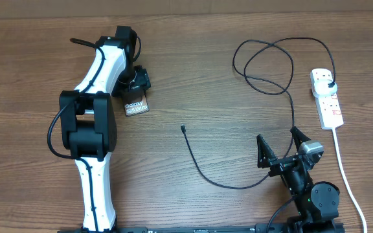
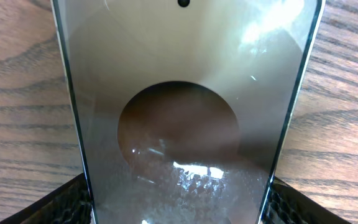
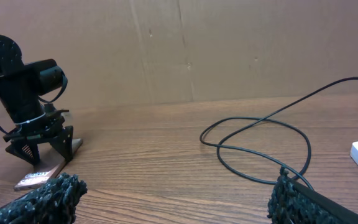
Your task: Plug charger to phone and switch on socket
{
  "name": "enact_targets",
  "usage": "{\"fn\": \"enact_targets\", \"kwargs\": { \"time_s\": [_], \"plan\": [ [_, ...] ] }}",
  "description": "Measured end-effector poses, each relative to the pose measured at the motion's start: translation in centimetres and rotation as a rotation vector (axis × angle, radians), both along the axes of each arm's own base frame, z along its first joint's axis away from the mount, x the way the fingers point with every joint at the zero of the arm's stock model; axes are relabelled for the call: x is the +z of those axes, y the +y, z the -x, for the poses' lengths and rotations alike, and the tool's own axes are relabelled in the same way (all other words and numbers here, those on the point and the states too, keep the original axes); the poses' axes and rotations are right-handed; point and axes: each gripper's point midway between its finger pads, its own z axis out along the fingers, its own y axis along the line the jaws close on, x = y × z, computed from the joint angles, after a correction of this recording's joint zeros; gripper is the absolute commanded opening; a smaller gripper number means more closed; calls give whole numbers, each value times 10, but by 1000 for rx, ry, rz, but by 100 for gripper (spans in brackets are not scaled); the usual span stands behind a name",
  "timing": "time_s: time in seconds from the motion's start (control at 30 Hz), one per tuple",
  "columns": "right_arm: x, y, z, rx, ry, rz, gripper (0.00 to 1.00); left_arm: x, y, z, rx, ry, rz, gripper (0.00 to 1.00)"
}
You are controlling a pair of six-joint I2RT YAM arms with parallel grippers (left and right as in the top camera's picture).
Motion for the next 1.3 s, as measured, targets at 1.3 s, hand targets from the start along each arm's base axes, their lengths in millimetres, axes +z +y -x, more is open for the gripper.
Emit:
{"fn": "enact_targets", "kwargs": {
  "time_s": [1.3],
  "plan": [
    [0, 0, 0, 0, 0, 0, 100, 1, -3, 5, 1, 54, 17, 76]
  ]
}}
